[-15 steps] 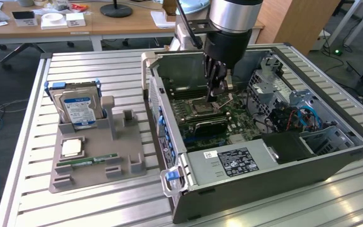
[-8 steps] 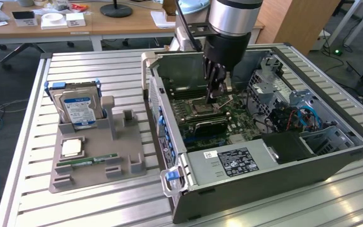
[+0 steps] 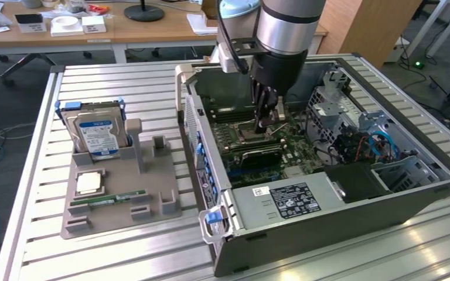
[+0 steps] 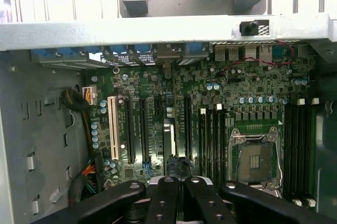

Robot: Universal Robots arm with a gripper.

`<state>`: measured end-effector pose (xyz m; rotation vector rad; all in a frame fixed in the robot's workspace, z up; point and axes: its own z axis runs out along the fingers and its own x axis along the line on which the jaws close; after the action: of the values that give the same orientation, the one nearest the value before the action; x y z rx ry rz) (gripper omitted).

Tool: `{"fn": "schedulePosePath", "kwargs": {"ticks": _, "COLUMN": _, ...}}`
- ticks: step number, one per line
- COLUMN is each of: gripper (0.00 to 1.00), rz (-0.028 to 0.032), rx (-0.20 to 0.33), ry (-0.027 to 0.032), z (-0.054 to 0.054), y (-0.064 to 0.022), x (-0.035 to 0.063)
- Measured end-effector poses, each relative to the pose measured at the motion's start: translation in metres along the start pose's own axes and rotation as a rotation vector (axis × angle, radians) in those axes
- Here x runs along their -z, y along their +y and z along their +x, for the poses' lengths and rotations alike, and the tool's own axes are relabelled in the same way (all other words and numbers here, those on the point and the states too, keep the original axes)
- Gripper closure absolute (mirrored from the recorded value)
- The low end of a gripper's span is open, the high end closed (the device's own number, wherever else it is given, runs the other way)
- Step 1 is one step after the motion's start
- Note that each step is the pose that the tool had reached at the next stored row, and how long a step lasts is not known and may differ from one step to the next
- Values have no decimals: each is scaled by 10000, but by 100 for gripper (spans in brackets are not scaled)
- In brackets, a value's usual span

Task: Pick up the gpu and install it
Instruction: 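Press down on the gpu until it lock into place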

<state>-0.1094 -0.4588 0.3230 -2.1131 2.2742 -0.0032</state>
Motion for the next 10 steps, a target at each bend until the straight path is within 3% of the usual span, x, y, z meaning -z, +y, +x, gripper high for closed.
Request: {"fn": "schedulePosePath", "kwargs": {"ticks": 10, "gripper": 89, "rz": -2, "rx": 0, "ry": 2, "z": 2, "y": 3, "x": -71}}
